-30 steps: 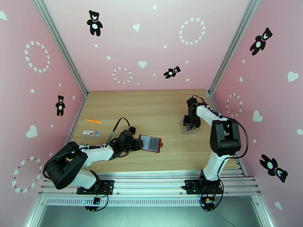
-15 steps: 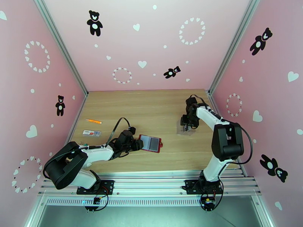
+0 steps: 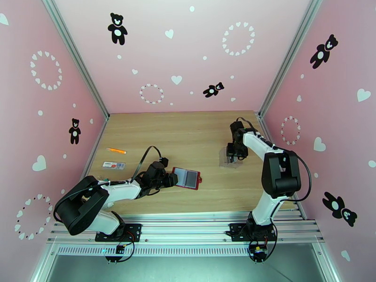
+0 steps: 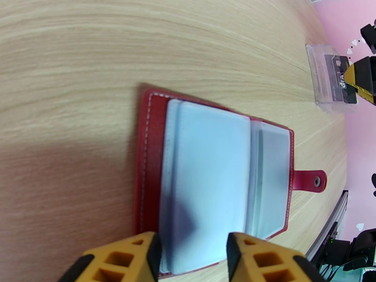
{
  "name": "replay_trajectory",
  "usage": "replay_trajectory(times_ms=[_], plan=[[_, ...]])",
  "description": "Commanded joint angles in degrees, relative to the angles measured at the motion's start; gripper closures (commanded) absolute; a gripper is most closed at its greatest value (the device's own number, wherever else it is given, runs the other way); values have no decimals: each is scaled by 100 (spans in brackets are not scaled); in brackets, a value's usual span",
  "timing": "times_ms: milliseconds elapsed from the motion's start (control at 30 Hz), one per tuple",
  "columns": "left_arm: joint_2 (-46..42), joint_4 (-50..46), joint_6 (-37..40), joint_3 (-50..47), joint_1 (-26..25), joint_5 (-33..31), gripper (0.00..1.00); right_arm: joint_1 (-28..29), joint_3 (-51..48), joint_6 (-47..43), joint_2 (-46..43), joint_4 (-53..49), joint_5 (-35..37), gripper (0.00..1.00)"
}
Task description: Put the credit cards into the card holder
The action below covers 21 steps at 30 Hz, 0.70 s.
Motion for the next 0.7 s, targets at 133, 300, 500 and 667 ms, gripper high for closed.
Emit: replay_trajectory(times_ms=[133, 300, 500, 667], plan=[[163, -178, 9, -133, 55, -49, 57, 11, 158, 56, 97, -226, 357, 50], [163, -172, 5, -134, 53, -50, 57, 5, 138, 68, -93, -261, 506, 53], [153, -177, 6, -132, 58, -42, 57, -19, 113, 61, -259, -313, 702, 56], [156, -181, 4, -129, 59, -49, 57, -34, 82, 56, -341, -338, 796, 57]])
